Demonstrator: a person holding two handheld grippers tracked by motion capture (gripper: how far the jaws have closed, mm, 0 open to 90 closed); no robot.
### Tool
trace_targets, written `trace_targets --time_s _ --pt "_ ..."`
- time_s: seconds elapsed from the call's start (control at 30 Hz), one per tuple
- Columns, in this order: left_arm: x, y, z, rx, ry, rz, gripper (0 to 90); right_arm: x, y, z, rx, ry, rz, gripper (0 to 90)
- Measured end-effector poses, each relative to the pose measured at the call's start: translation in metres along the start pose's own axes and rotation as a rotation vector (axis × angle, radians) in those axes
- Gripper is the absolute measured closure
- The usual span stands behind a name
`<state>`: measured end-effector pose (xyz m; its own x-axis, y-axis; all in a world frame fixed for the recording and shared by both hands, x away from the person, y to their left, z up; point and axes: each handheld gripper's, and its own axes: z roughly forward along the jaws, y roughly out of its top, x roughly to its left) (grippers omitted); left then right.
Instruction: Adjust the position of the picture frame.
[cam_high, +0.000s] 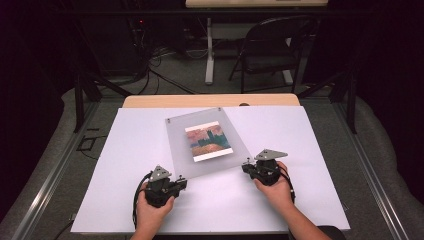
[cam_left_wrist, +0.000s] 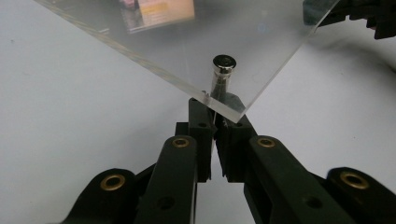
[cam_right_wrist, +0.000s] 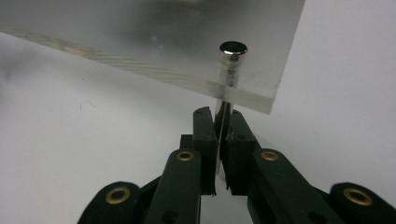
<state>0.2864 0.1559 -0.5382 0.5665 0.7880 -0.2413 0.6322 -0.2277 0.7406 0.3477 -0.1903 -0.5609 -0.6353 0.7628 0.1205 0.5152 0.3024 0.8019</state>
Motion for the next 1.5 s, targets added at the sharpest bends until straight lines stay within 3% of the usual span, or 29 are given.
trace_targets --time_s 0.17,0.37,0.63,1.07,1.5 --pt "0.007 0.007 -0.001 -0.013 0.013 0.002 84.5 0.002 0.000 -0.002 -0.007 0.014 0.010 85.2" --pt "0.023 0.017 0.001 -0.027 0.028 -0.032 83.9 0.008 0.000 -0.002 -0.019 0.030 0.024 85.2" --pt "0.036 0.029 0.013 -0.030 0.038 -0.040 83.7 0.010 0.002 -0.001 -0.025 0.032 0.021 85.2" --pt "0.038 0.041 0.026 -0.040 0.029 -0.054 83.7 0.001 0.005 -0.002 -0.036 0.001 0.047 85.3" --pt "0.032 0.036 0.036 -0.018 0.016 -0.036 83.8 -0.007 0.000 -0.001 -0.025 -0.027 0.068 85.0"
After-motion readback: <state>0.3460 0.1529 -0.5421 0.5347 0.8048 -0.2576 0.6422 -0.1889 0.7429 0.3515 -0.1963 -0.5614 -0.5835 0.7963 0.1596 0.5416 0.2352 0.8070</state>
